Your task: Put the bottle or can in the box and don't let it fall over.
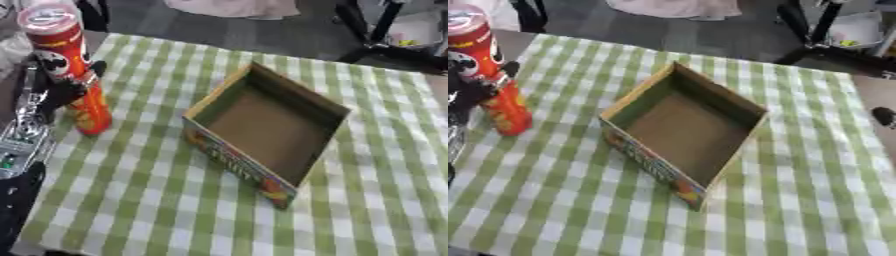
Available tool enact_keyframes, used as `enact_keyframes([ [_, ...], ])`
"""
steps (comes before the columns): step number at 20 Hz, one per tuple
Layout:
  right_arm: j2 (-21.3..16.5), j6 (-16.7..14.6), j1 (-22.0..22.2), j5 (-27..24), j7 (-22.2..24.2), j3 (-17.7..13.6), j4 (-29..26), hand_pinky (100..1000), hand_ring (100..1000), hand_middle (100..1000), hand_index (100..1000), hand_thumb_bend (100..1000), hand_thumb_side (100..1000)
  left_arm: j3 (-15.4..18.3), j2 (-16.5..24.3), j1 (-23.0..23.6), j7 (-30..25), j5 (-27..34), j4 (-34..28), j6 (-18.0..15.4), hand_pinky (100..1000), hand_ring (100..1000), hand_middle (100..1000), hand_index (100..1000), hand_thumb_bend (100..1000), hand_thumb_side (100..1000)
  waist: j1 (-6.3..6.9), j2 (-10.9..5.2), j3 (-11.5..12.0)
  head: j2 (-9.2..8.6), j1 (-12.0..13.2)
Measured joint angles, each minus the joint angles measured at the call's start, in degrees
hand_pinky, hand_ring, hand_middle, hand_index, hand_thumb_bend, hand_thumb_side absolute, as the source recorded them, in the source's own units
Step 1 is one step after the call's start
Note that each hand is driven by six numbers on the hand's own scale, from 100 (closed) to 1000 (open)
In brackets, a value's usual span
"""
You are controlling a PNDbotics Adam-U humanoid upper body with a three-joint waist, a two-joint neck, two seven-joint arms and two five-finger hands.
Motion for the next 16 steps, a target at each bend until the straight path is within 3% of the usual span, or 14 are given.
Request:
enact_keyframes([
  [16, 0.0, 0.3, 0.1, 0.0, -0.1, 0.0, 0.0, 601, 824, 855, 771, 682, 135, -2.9, -0.1, -5.3, 0.1, 2.1, -6.3, 6.5, 258, 113, 193, 208, 100, 100, 1.19, -0.91, -0.3, 0.72, -1.4],
])
